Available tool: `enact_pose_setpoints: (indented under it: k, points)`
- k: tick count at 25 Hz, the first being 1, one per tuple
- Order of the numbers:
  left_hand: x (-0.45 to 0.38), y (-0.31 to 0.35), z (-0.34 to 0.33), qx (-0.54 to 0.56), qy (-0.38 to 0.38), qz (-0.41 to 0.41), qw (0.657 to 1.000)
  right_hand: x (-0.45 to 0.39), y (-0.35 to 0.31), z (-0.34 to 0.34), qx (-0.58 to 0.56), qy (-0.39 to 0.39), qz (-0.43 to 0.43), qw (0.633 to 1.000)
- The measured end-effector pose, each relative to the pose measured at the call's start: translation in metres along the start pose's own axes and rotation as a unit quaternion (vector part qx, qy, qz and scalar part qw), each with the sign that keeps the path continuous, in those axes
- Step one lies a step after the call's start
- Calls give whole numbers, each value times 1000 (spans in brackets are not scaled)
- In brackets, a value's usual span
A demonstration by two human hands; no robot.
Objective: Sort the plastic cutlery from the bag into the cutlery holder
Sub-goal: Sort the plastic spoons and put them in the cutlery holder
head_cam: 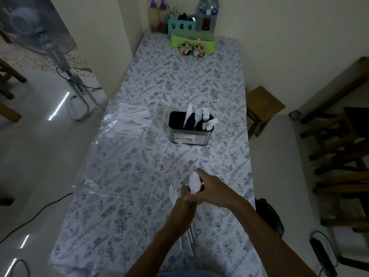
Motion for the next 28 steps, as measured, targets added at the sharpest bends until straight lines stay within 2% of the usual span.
enact_pose_setpoints:
  k: [2, 6, 9, 13, 19, 22, 26, 28]
  points:
    - [-19, 15, 13, 8, 0, -31, 999, -14, -15, 19, 17, -3, 6, 1000]
    - [-108, 62, 52, 18, -19, -80, 996, -58, -64, 88, 43, 40, 48, 997]
    - [-178, 101, 88, 63, -70, -70, 993, -93, -102, 147, 78, 78, 83, 990]
    - [-219, 126, 131, 45, -87, -55, 994, -124, -118, 192, 149, 126, 116, 974]
    - [-258, 106, 135, -69, -41, -77, 994, -159, -90, 197, 158, 121, 114, 973]
    - [-260, 95, 123, -68, -29, -69, 995, -173, -72, 192, 157, 121, 110, 974]
    - [-259, 77, 111, -89, 24, -39, 995, -188, -50, 182, 147, 103, 92, 979]
    - [-260, 71, 107, -112, 52, -54, 991, -193, -43, 176, 165, 107, 86, 977]
Point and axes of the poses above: each hand's wrist, its own x-axis away from the middle knuckle, its own z-axis out of the back of the hand, y = z × x, the point moved 3 cm from there along -x, towards the middle knuckle, and after that the axes turned 1 degree about y, right-handed, at the moved point
